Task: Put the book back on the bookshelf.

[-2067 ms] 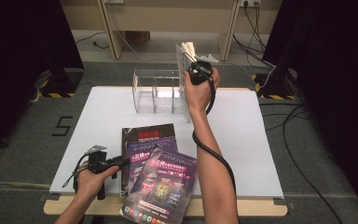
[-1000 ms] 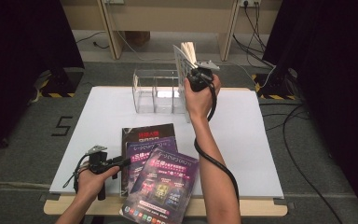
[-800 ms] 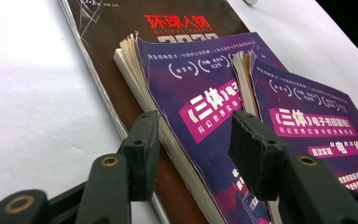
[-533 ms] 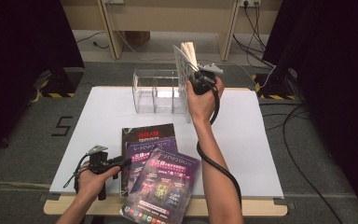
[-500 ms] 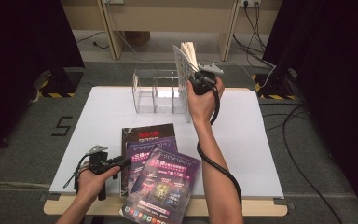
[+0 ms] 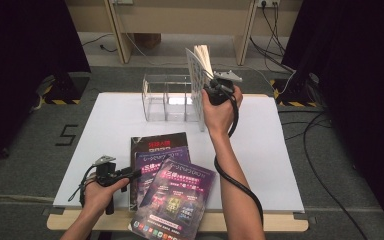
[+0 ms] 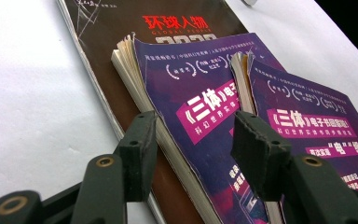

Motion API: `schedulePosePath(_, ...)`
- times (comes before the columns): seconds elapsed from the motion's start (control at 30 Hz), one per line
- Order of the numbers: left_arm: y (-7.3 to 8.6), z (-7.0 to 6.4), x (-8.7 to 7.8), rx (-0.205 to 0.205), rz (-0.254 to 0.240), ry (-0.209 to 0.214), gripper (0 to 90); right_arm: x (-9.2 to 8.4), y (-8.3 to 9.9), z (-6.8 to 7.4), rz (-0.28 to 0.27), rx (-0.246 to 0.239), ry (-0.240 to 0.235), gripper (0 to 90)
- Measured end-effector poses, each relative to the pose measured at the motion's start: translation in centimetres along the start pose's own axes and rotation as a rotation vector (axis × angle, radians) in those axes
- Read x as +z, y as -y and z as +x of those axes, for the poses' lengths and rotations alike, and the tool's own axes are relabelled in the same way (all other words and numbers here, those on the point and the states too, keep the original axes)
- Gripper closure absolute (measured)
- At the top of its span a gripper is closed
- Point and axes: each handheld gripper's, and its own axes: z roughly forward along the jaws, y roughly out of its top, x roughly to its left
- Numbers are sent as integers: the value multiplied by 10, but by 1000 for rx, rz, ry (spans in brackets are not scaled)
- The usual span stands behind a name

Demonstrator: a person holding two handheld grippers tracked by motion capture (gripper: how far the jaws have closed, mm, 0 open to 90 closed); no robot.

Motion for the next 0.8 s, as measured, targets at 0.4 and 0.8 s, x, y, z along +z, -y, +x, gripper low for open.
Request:
schedulePosePath(0.4, 1, -1, 1, -5, 4, 4, 494, -13, 9, -6, 37, 43, -58, 568)
schedulePosePath(0.8, 0, -5, 1, 5, 8, 12, 497, -24, 28, -12, 76, 56, -89, 566)
